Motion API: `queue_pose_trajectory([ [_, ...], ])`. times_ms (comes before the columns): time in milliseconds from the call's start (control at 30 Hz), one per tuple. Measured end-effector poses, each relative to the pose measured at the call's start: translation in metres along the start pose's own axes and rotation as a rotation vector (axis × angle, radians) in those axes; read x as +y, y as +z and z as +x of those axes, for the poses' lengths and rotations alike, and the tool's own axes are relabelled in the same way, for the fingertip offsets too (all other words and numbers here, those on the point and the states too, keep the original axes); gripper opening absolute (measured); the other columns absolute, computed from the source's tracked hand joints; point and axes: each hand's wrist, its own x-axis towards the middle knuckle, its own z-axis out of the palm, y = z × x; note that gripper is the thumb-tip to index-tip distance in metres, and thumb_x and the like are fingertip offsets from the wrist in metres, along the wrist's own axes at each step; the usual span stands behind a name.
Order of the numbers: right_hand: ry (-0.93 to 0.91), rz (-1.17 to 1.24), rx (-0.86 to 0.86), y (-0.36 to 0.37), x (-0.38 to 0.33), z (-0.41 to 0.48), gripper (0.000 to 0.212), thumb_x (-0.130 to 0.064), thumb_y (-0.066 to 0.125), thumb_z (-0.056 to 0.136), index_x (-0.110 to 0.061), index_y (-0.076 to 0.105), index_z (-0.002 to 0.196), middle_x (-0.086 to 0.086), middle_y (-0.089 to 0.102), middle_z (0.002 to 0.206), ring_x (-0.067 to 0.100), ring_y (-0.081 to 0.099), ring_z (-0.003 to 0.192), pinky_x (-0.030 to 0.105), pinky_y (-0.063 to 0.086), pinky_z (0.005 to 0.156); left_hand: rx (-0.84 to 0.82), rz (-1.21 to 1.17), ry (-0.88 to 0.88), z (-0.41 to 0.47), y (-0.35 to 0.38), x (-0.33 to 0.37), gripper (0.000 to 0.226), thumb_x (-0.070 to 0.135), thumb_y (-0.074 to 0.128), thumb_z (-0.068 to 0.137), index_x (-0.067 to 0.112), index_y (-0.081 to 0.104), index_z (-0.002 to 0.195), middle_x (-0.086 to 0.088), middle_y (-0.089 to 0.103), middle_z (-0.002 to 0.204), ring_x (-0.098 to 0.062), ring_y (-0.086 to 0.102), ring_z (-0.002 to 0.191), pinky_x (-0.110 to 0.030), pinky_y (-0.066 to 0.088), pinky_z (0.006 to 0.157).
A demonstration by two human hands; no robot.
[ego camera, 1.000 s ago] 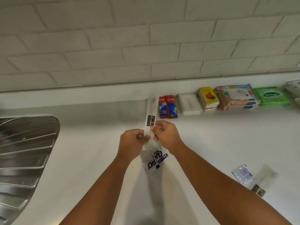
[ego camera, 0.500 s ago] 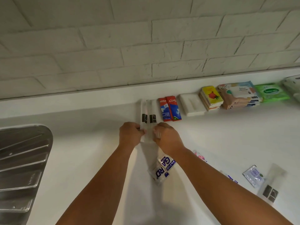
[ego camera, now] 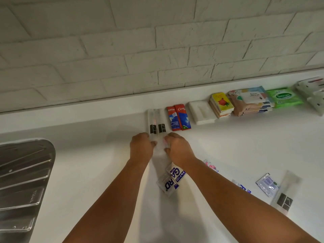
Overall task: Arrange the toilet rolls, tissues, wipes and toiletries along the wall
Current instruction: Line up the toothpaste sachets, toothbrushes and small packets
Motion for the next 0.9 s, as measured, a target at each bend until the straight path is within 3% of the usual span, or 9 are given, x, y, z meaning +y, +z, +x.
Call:
queue_pose_trajectory([
  [200,0.003,0.007,0.002,-0.002,-0.001,-0.001,0.037,-0.022,0.068,0.089,-0.015,0.061,0.125,0.002,0.058,0.126,0.021,0.059,0.109,0.025,0.046,0.096,-0.036,0.048,-0.022,-0.003,0.001,0.005,0.045,0.034,0.068,0.093,0.005,0.063,0.127,-0.013,0.069,0.121,-0.029,0.064,0.111,-0.033,0.048,0.094],
  [300,0.008,0.036,-0.004,-0.007,-0.001,-0.005,0.034,-0.025,0.066,0.09,-0.016,0.062,0.122,0.001,0.057,0.122,0.022,0.06,0.107,0.024,0.046,0.091,-0.022,0.137,-0.017,-0.006,-0.004,0.006,0.042,0.038,0.06,0.097,0.008,0.063,0.126,-0.012,0.068,0.12,-0.028,0.063,0.109,-0.031,0.047,0.089],
  [533,0.037,0.118,0.039,-0.039,0.016,-0.042,0.046,-0.031,0.06,0.095,-0.017,0.053,0.138,0.0,0.048,0.145,0.019,0.051,0.127,0.028,0.038,0.107,0.082,0.121,0.154,-0.039,-0.005,0.043,0.029,0.028,0.059,0.097,0.01,0.067,0.118,-0.011,0.067,0.116,-0.029,0.064,0.101,-0.033,0.049,0.083],
  [667,0.045,0.144,0.077,-0.066,0.042,-0.079,0.044,-0.03,0.06,0.095,-0.019,0.054,0.137,-0.001,0.052,0.143,0.015,0.05,0.128,0.025,0.036,0.109,0.086,0.01,0.253,-0.075,0.013,0.076,0.033,0.03,0.064,0.096,0.017,0.066,0.125,-0.003,0.067,0.119,-0.02,0.063,0.102,-0.027,0.047,0.085],
  [800,0.111,0.155,0.091,-0.095,0.088,-0.125,0.041,-0.027,0.059,0.096,-0.02,0.055,0.136,-0.003,0.054,0.141,0.013,0.052,0.125,0.017,0.033,0.102,0.017,0.018,0.295,-0.118,0.048,0.117,0.031,0.029,0.061,0.098,0.023,0.065,0.128,0.001,0.063,0.125,-0.018,0.06,0.108,-0.033,0.052,0.095],
  [900,0.162,0.145,0.104,-0.109,0.125,-0.155,0.038,-0.025,0.057,0.097,-0.019,0.057,0.134,-0.002,0.057,0.138,0.013,0.053,0.124,0.018,0.034,0.103,-0.024,0.01,0.34,-0.144,0.076,0.135,0.028,0.027,0.061,0.097,0.022,0.067,0.124,0.001,0.064,0.122,-0.019,0.058,0.109,-0.034,0.05,0.095],
])
